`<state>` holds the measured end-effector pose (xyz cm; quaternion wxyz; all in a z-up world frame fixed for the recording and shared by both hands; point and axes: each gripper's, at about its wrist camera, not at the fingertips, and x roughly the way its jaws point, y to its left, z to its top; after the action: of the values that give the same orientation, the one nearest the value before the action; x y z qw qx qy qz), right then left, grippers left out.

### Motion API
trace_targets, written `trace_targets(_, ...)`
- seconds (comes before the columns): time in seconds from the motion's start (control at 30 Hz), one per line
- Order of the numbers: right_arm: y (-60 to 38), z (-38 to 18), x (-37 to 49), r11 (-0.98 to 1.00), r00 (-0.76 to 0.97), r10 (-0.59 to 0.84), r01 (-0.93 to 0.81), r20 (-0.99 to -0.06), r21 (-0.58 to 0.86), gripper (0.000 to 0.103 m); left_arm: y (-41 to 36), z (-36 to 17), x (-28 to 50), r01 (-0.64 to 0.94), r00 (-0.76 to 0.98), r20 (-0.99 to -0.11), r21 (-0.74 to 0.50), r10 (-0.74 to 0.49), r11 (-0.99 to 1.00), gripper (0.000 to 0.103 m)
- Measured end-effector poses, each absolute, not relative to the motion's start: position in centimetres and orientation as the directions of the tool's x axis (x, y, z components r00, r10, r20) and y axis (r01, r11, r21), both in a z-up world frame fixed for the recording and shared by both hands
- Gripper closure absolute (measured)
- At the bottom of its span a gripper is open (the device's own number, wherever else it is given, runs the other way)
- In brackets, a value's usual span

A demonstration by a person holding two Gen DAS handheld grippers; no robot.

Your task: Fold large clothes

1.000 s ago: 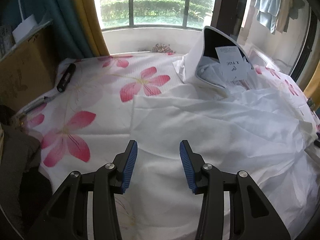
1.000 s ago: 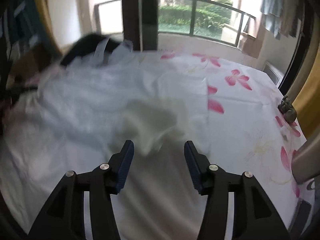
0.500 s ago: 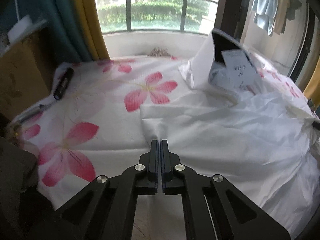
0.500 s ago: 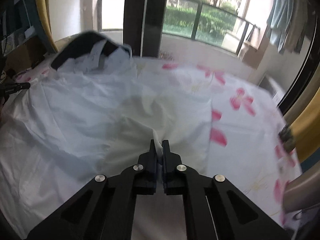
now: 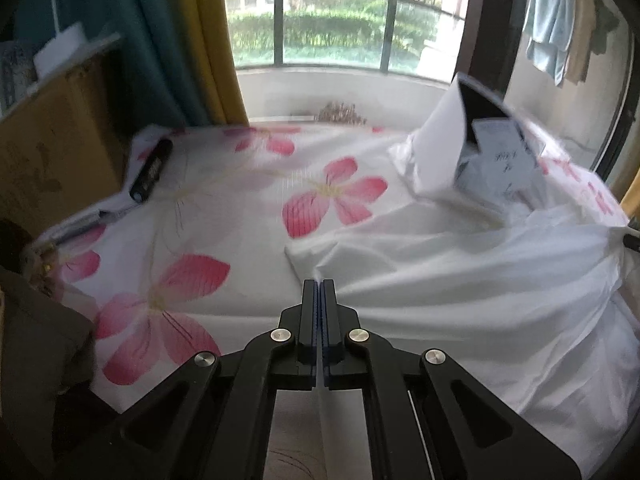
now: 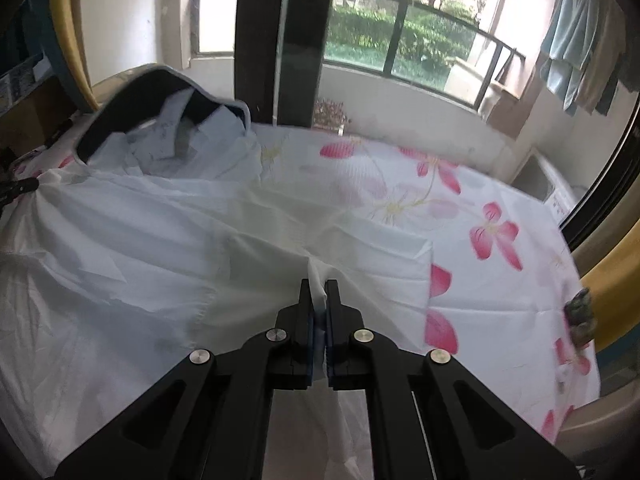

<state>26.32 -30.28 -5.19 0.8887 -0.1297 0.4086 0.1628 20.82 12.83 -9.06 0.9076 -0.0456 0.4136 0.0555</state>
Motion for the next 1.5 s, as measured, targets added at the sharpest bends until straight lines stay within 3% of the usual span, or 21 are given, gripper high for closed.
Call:
trace_targets(0.17, -30.5, -7.2, 26.8, 0.925, 0.571, 0.139, -0.367, -0.809, -0.1, 0.094, 12.4, -8.9, 20.9, -0.147, 0.628, -0.775, -0.019, 0.079, 0.989, 0.097)
trace_targets(0.3, -31.3, -6.8, 26.3, 0.93, 0.571, 0.132, -0.353, -0.81, -0.098, 0.082, 12.3, -7.7, 20.5, -0.157, 0.647, -0.758, -0.022, 0.086, 0.987, 0.067)
trace_targets(0.33, -31.5, -6.8, 26.3, 0.931, 0.565, 0.125, -0.35, -0.816, -0.1, 0.075, 12.2, -7.3, 20.3, -0.157, 0.653, -0.753, -0.025, 0.085, 0.987, 0.065)
trace_targets(0.63, -33.3, -3.6, 25.5, 0.935, 0.629, 0.115, -0.329, -0.769, -0.13, 0.063, 9.3, -4.8, 21.3, -0.063, 0.682, -0.731, -0.027, 0.023, 0.998, 0.065)
trace_targets(0.9, -28.7, -1.0, 30.5, 0.88, 0.642, 0.208, -0.452, -0.738, -0.145, 0.057, 7.0, -3.7, 25.5, 0.019, 0.692, -0.721, -0.023, -0.03, 1.0, 0.065)
trace_targets(1.17, -18.6, -2.0, 35.9, 0.795, 0.584, 0.354, -0.599, -0.73, -0.093, 0.021, 6.8, -4.8, 29.1, 0.006, 0.686, -0.727, -0.055, -0.044, 0.998, 0.065)
trace_targets(1.5, -9.1, -4.6, 41.9, 0.765, 0.517, 0.381, -0.642, -0.767, -0.052, 0.014, 8.3, -7.0, 30.3, -0.048, 0.655, -0.755, -0.08, -0.029, 0.996, 0.064)
